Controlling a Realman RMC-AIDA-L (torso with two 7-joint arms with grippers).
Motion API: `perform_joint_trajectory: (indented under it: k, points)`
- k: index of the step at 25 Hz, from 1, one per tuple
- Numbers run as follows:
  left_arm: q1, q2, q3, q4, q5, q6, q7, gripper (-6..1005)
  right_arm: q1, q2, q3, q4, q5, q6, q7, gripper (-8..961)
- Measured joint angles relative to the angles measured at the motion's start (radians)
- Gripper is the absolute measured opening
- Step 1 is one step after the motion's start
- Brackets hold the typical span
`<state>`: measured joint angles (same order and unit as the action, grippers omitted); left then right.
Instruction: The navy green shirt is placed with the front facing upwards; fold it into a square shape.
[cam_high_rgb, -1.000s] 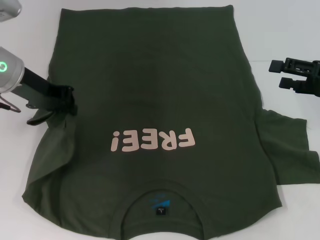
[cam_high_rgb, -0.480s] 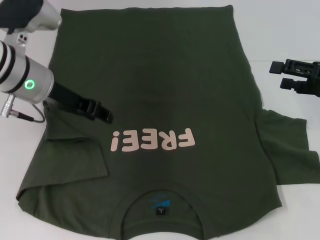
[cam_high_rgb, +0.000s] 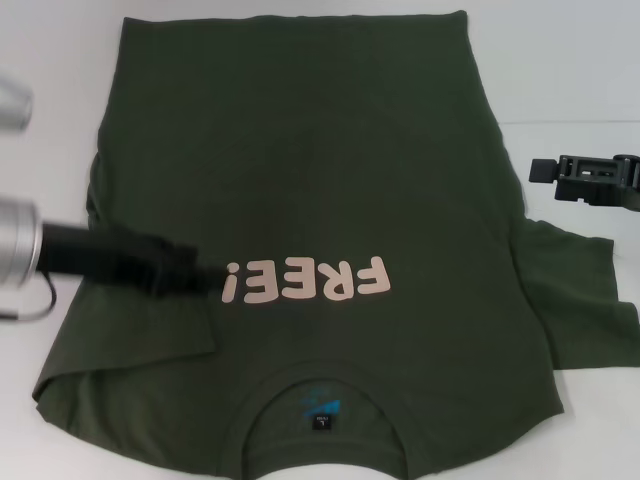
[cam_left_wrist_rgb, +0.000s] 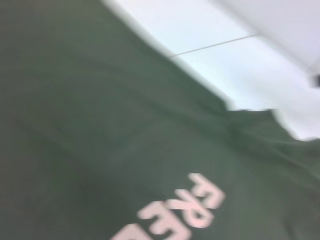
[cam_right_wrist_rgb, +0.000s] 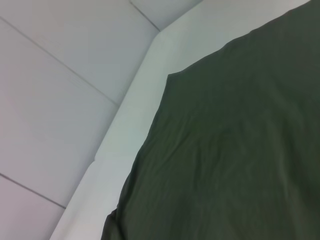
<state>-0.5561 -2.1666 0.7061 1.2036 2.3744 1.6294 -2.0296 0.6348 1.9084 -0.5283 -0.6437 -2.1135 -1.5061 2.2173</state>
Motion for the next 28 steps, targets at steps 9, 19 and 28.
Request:
perform_joint_trajectory:
  k: [9, 19, 28]
  points:
    - [0.163, -0.001, 0.052, -0.095, -0.255, 0.033, 0.231, 620, -0.011, -0.006, 0.005, -0.003, 0.003, -0.042, -0.086, 923]
    - [0.153, 0.003, 0.035, -0.129, -0.217, 0.078, 0.161, 620, -0.035, -0.066, -0.003, -0.003, -0.062, -0.115, 0.017, 923]
    - [0.142, 0.005, 0.013, -0.145, -0.218, 0.041, 0.107, 614, -0.109, -0.137, 0.009, -0.020, -0.174, -0.128, 0.165, 923]
